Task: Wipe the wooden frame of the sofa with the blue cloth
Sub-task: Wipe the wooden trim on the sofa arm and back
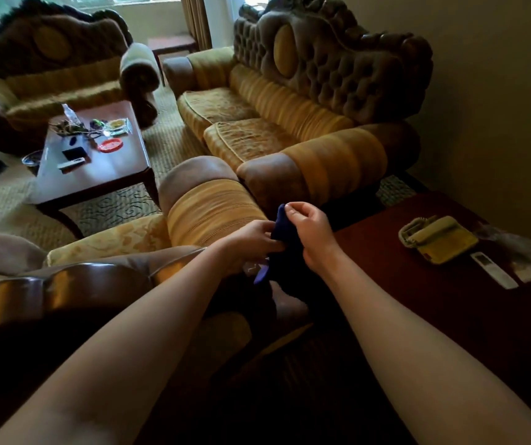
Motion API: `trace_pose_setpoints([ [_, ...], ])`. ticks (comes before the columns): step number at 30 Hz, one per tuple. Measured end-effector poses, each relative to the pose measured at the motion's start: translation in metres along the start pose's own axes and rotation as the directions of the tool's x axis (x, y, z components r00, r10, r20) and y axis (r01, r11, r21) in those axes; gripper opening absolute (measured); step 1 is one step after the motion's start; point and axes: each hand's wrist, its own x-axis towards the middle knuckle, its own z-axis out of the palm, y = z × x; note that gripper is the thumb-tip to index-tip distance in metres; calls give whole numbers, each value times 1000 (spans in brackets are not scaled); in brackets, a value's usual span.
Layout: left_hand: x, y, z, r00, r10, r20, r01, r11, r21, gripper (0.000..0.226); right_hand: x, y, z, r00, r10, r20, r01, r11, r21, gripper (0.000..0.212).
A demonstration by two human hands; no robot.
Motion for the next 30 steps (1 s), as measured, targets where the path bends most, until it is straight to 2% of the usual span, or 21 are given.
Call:
trace_pose_setpoints([
  [3, 3, 1, 5, 998, 2, -62, -12, 987, -162, 23, 2, 6, -9, 1000, -17, 9, 17, 1000, 0, 11],
  [6, 19, 4, 9, 994, -48, -98, 11, 937, -348, 24, 13, 23, -29, 993, 44, 108, -41, 999, -33, 17],
  [9, 42, 6, 12, 990, -66, -124, 11, 917, -398, 29, 31, 49, -45, 960, 152, 236, -145, 988, -47, 43],
  [11, 52, 7, 13, 989, -54, -137, -6, 915, -404, 31, 43, 63, -52, 937, 222, 269, -215, 975, -57, 61],
  [13, 60, 7, 15, 993, -30, -115, -23, 902, -432, 33, 56, 71, -61, 940, 240, 241, -233, 971, -58, 57],
  [15, 68, 7, 17, 998, 2, -70, -32, 902, -431, 35, 70, 78, -70, 950, 228, 212, -225, 974, -40, 35],
  [16, 73, 6, 18, 998, 19, -68, -42, 930, -365, 35, 76, 82, -74, 947, 238, 217, -239, 971, -22, 27],
  [18, 85, 2, 16, 993, 48, -103, -50, 999, -17, 33, 89, 95, -81, 941, 279, 192, -282, 959, -11, 22],
  [20, 93, -5, 12, 993, 0, -119, 43, 933, 356, 37, 102, 113, -86, 937, 337, 90, -335, 942, -33, 19],
  [22, 95, -14, 7, 986, -136, -101, 169, 814, 556, 55, 110, 132, -90, 918, 396, 2, -396, 917, -45, 22],
  [24, 94, -25, 2, 971, -222, -89, 226, 730, 645, 70, 112, 151, -92, 882, 471, 5, -470, 882, -41, 28],
  [26, 92, -34, 0, 957, -249, -146, 281, 688, 669, 74, 110, 166, -90, 822, 568, 35, -563, 821, -91, 27],
  [28, 89, -41, -1, 935, -279, -220, 352, 649, 674, 66, 106, 174, -85, 738, 670, 73, -657, 739, -147, 24],
  [30, 88, -46, 0, 910, -303, -285, 414, 608, 678, 54, 104, 184, -79, 691, 715, 108, -694, 698, -178, 22],
])
